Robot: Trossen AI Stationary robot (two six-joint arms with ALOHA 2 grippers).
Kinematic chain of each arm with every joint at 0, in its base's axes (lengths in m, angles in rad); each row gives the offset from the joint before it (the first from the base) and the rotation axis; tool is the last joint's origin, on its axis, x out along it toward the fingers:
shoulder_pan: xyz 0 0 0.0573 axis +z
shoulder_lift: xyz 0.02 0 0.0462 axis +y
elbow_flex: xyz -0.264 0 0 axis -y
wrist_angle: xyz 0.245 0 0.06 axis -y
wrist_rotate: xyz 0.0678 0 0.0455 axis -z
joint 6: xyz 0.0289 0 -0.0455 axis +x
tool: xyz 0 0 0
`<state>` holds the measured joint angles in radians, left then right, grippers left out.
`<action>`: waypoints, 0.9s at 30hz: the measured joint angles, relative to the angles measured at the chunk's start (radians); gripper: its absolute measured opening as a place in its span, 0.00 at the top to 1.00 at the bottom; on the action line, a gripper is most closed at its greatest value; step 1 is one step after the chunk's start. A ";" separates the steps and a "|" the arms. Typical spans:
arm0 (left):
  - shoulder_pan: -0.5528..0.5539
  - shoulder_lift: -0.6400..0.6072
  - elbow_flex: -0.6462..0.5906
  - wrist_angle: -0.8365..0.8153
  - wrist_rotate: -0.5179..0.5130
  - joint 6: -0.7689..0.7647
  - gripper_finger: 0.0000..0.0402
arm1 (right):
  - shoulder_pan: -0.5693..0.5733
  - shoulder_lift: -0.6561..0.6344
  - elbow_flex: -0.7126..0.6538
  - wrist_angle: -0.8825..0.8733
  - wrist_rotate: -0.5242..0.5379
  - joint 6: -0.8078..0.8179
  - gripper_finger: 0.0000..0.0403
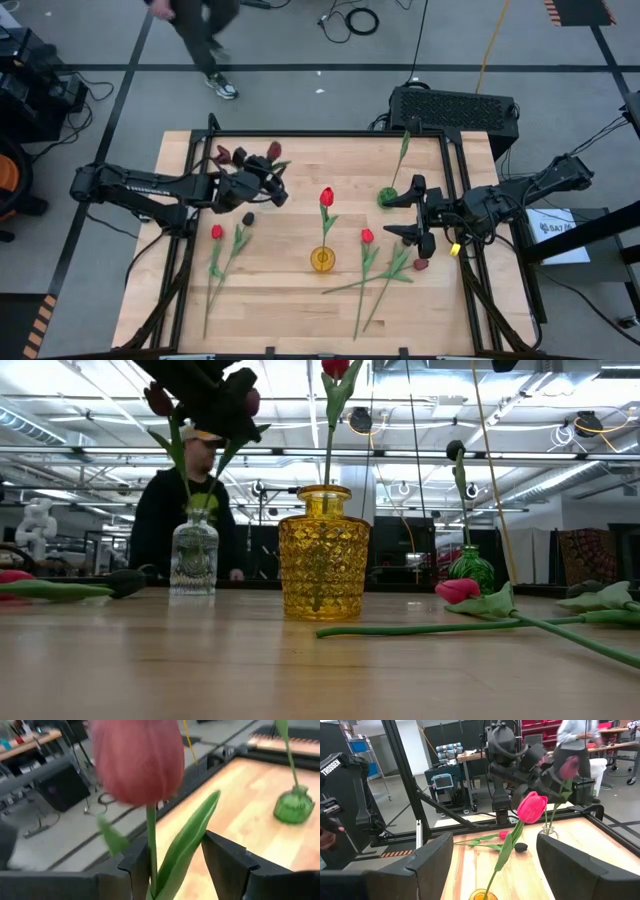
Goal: Sort flowers into vase by color
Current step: Put the left dark red flower into the transparent vase
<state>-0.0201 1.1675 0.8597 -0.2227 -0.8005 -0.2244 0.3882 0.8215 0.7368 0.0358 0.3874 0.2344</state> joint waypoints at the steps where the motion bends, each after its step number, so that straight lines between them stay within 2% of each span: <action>1: -0.004 0.000 0.000 -0.022 0.000 -0.018 0.56 | 0.000 0.000 0.000 0.000 0.000 0.000 0.31; 12: -0.081 -0.004 0.000 -0.141 -0.031 -0.086 0.56 | 0.000 0.000 0.000 -0.001 0.000 0.000 0.31; 19: -0.176 -0.005 0.009 -0.193 -0.217 -0.094 0.56 | 0.000 0.000 0.000 -0.002 0.000 0.000 0.31; 27: -0.225 -0.005 0.016 -0.213 -0.326 -0.111 0.56 | 0.000 0.000 0.000 -0.003 0.000 0.013 0.31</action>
<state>-0.2455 1.1625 0.8761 -0.4359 -1.1270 -0.3352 0.3882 0.8219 0.7368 0.0326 0.3874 0.2473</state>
